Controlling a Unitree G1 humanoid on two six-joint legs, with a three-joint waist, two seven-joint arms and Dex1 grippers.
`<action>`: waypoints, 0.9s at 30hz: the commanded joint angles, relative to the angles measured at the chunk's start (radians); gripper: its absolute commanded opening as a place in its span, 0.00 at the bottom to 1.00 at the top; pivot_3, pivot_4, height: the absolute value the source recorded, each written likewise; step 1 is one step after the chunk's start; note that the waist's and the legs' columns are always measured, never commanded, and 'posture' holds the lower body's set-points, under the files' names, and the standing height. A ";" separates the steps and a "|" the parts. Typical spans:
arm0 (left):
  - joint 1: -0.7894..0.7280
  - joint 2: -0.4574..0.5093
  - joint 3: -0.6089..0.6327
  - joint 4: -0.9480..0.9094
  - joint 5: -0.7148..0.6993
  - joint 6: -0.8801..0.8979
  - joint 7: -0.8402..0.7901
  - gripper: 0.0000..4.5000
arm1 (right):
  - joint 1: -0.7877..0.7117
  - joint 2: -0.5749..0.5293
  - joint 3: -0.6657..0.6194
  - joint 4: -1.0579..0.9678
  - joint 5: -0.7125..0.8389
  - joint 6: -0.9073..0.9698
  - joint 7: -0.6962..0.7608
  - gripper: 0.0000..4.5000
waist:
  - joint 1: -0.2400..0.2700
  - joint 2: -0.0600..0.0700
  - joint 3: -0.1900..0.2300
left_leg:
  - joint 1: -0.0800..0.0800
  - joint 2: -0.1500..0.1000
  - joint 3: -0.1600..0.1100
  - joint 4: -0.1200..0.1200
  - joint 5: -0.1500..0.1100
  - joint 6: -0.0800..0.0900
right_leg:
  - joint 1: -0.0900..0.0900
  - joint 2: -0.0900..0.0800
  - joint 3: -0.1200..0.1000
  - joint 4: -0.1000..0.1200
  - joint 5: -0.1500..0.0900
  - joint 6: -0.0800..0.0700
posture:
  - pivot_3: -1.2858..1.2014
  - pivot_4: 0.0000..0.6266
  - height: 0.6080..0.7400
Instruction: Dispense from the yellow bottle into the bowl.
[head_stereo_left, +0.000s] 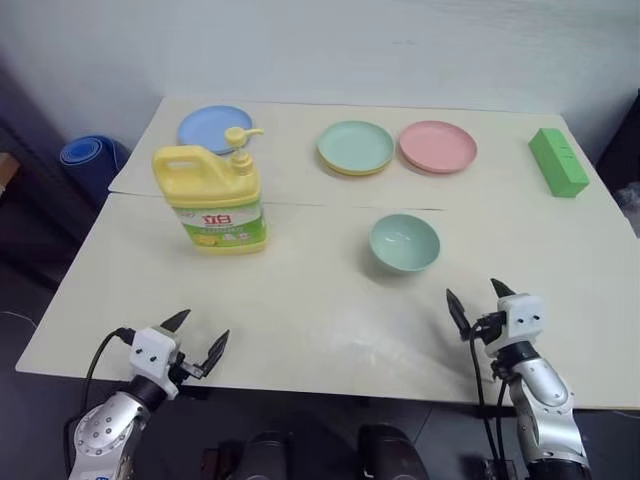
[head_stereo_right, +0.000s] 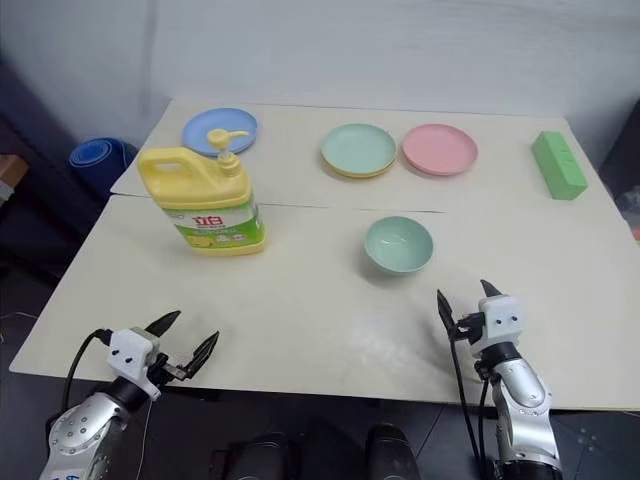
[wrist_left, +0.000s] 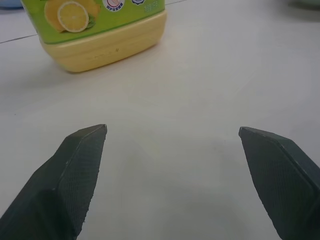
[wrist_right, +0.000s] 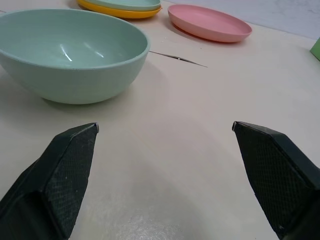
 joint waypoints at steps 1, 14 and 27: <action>-0.001 0.001 0.006 -0.047 -0.011 0.014 0.003 1.00 | -0.002 -0.016 -0.014 -0.057 0.029 0.015 0.014 1.00 | 0.000 0.000 0.000 | 0.000 0.000 0.000 0.000 0.000 0.000 | 0.000 0.000 0.000 0.000 0.000 0.000 | 0.52 0.24 1.00; -0.099 0.298 -0.041 -0.220 -0.395 0.316 -0.467 1.00 | -0.332 -0.167 0.306 -0.387 0.126 0.771 0.114 1.00 | -0.002 0.001 0.000 | 0.001 0.002 -0.003 0.000 0.000 0.000 | 0.000 0.001 0.002 0.000 0.001 -0.002 | 0.52 0.24 1.00; -0.130 0.236 -0.014 -0.242 -0.368 0.312 -0.410 1.00 | -0.519 0.011 0.407 0.081 -0.117 0.629 -0.015 0.80 | -0.027 0.001 0.001 | -0.013 0.000 -0.001 0.005 0.000 -0.001 | -0.012 0.001 -0.001 0.004 0.001 -0.001 | 0.52 0.24 1.00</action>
